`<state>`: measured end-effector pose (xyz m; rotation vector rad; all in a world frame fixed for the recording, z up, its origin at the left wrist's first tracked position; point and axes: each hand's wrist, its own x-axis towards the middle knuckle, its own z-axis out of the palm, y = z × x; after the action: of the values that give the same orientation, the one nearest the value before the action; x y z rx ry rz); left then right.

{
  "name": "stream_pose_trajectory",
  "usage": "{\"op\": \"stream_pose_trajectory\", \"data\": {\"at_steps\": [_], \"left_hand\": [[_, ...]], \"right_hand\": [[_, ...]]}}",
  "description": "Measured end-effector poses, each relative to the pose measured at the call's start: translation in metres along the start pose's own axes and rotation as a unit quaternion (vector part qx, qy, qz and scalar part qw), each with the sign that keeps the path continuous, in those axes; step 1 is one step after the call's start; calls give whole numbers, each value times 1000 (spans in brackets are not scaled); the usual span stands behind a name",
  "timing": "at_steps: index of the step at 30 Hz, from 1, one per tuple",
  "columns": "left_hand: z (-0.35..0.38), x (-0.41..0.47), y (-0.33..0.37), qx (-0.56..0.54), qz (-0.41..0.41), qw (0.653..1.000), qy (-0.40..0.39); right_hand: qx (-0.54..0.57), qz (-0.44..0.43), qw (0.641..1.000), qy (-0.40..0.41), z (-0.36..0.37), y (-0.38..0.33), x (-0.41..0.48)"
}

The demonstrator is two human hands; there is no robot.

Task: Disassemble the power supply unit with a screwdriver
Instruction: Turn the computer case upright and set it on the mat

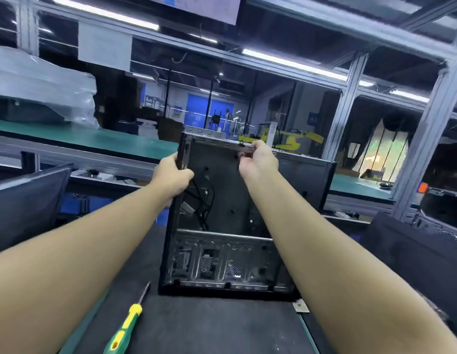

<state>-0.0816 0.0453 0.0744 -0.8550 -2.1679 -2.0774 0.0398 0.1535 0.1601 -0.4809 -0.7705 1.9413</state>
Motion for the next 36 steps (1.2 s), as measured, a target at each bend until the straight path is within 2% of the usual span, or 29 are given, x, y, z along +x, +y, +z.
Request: {"op": "stream_pose_trajectory", "data": {"at_steps": [4,7,9,11,13,14,16,18,19,20,21,23,25,26,27,29,32,36], "left_hand": [[-7,1,-16,11,-3,1000,-22],[2,-4,-24,49,7,998,-38],[9,-10,-30,59,-6,998,-37],[12,-16,-40,86,-38,996,-7],[12,-24,-52,121,-72,990,-1],[13,-28,-58,133,-86,987,-12],[12,-36,-68,168,-100,980,-37],[8,-41,-73,210,-102,971,-54],[6,-42,-75,230,-101,966,-64],[3,-44,-77,246,-101,961,-74],[2,-44,-79,257,-102,958,-81],[1,-45,-85,268,-97,955,-85],[4,-46,-90,275,-87,954,-81],[6,-46,-92,273,-86,955,-76],[8,-45,-93,269,-85,957,-70],[7,-40,-94,263,-85,959,-59],[4,-28,-99,256,-83,961,-58],[3,-10,-104,247,-86,963,-63]], "right_hand": [[9,9,1000,23,-2,8,11],[-26,29,999,-8,-7,3,15],[-81,39,994,-63,-19,-1,12],[-221,23,965,-136,-39,-8,5],[-422,-82,893,-138,-68,-15,3],[-515,-169,835,-94,-85,-20,5],[-668,-320,671,32,-123,-33,11],[-781,-365,497,99,-161,-42,20],[-812,-370,437,111,-181,-45,24],[-823,-371,415,118,-201,-47,29],[-814,-360,440,122,-219,-48,34],[-768,-279,566,105,-250,-48,45],[-719,-129,682,18,-267,-43,54],[-686,-60,724,-33,-271,-39,56],[-656,-14,750,-76,-273,-33,58],[-641,3,759,-117,-275,-22,63],[-648,-15,753,-112,-271,-8,71],[-682,-27,724,-99,-263,3,80]]}}
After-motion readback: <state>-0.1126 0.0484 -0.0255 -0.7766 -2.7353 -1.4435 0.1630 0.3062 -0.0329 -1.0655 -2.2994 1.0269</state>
